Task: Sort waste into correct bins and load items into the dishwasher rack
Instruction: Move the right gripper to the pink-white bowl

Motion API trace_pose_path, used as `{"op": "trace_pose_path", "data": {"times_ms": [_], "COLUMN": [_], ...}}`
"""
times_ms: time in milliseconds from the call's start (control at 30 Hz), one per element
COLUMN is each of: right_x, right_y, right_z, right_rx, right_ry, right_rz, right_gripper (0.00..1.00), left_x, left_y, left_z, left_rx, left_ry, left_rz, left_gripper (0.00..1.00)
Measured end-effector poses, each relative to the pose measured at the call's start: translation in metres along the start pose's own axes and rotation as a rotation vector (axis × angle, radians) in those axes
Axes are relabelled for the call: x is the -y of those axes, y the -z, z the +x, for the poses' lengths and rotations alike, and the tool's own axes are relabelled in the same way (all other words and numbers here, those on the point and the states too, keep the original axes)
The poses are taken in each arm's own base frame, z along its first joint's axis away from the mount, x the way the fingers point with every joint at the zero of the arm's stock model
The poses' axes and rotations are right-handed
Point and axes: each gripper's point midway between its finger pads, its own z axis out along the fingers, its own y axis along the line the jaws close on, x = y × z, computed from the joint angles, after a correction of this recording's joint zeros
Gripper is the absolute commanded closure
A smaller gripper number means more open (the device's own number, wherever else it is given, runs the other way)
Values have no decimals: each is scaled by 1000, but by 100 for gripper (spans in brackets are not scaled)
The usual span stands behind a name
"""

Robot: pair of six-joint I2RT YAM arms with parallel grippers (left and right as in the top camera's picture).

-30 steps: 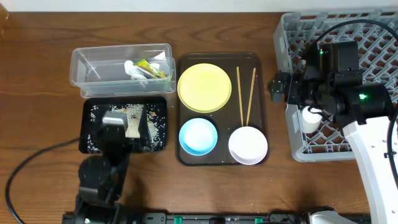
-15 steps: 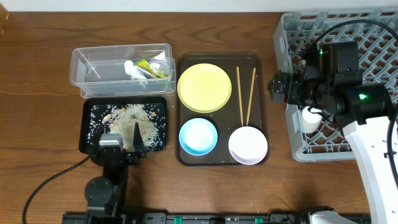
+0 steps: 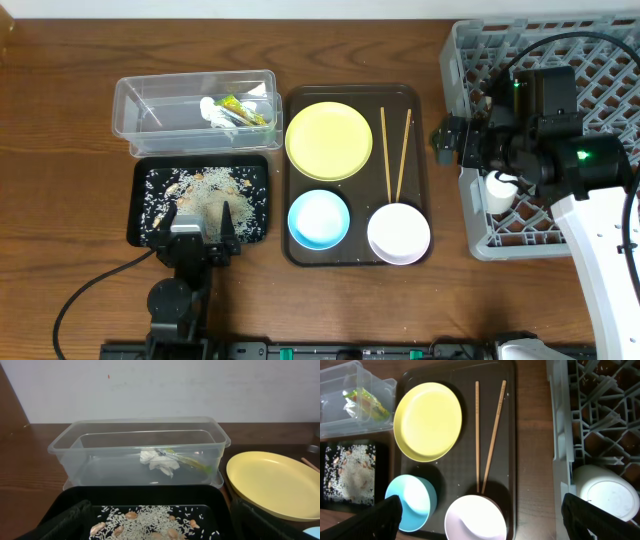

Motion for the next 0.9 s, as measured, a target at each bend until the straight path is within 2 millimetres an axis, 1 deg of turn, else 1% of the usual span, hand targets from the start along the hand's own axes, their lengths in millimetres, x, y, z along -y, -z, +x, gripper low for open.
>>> {"op": "trace_pose_path", "data": {"times_ms": [367, 400, 467, 500, 533, 567, 633, 667, 700, 733, 800, 833, 900], "right_x": [0, 0, -3, -8, -9, -15, -31, -40, -51, -62, -84, -94, -108], "right_y": [0, 0, 0, 1, 1, 2, 3, 1, -2, -9, -28, -40, -65], "right_z": [0, -1, -10, -23, -24, -30, -38, -37, -31, -22, 5, 22, 59], "right_rx": [1, 4, 39, 94, 99, 121, 145, 136, 112, 71, -38, -104, -229], "right_ry": [0, 1, 6, 13, 14, 11, 20, 28, 40, 56, 101, 127, 187], "right_rz": [0, -2, -13, -34, -37, -68, -147, -186, -215, -238, -253, -247, -201], "right_gripper": [1, 1, 1, 3, 6, 12, 17, 19, 24, 27, 31, 34, 36], "left_x": [0, 0, 0, 0, 0, 0, 0, 0, 0, 0, 0, 0, 0], "left_y": [-1, -1, -1, -1, -1, -1, -1, -1, -1, -1, -1, -1, -1], "left_z": [3, 3, 3, 3, 3, 3, 3, 3, 3, 3, 3, 3, 3], "left_rx": [-12, -13, -13, -13, -13, -14, -14, -14, -14, -14, -15, -15, -16], "left_ry": [-1, -1, -1, -1, -1, -1, -1, -1, -1, -1, -1, -1, -1], "left_rz": [0, 0, 0, 0, -1, 0, 0, 0, 0, 0, 0, 0, 0], "left_gripper": [11, 10, 10, 11, 10, 11, 11, 10, 10, 10, 11, 11, 10]}}
